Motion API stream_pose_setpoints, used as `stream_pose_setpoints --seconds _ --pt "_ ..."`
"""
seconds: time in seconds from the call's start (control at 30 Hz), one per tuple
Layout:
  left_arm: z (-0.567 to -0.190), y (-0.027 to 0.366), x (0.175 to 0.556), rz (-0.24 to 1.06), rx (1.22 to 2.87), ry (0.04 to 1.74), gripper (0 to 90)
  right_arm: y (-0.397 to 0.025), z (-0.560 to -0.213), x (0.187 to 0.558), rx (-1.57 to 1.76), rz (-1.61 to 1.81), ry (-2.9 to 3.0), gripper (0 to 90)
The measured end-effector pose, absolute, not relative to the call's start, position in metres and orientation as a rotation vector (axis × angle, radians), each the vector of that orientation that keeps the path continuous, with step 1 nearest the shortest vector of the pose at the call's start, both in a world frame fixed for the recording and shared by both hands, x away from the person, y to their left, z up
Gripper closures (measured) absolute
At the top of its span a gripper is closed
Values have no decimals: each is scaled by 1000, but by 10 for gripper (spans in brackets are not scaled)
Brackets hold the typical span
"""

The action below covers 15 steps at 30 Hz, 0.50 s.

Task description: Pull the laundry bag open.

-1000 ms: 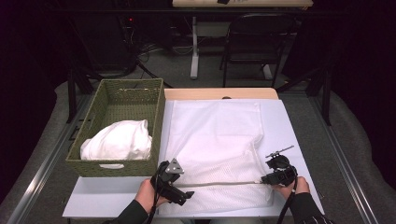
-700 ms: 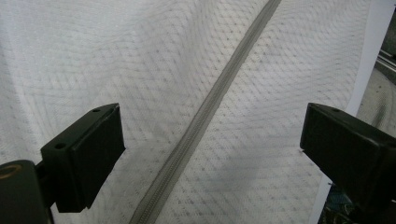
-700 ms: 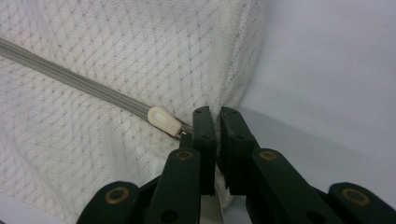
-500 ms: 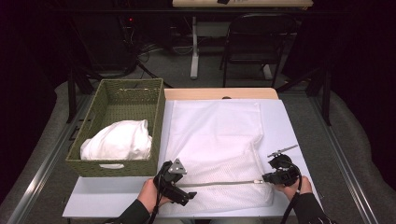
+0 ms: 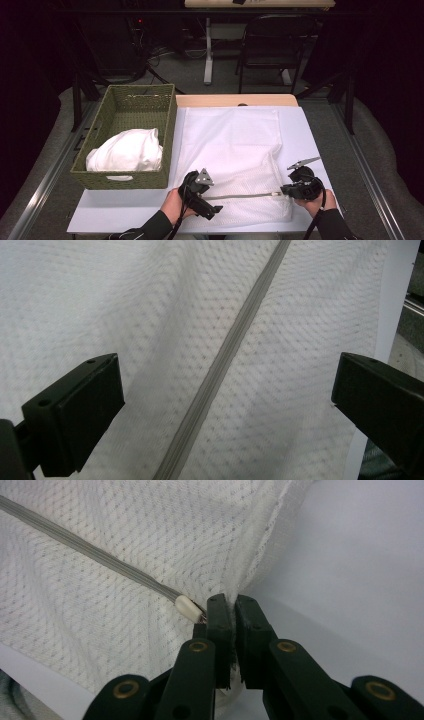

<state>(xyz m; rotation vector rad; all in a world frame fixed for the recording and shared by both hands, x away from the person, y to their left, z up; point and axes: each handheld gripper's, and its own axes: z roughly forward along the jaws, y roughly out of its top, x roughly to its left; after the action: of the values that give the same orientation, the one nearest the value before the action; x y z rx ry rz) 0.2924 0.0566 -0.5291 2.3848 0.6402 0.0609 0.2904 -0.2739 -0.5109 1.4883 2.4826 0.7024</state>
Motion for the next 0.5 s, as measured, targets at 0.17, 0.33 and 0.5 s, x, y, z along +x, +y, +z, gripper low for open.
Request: stream_pose_setpoints --seconds 0.17,0.33,0.5 --pt "-529 46 292 47 2381 610 0 -272 -509 289 1477 713 2480 862" --pt "-530 30 295 45 2370 585 0 -273 -507 287 1457 751 2491 861" --pt "-533 15 297 33 2376 559 0 -273 -506 286 1455 755 2490 861"
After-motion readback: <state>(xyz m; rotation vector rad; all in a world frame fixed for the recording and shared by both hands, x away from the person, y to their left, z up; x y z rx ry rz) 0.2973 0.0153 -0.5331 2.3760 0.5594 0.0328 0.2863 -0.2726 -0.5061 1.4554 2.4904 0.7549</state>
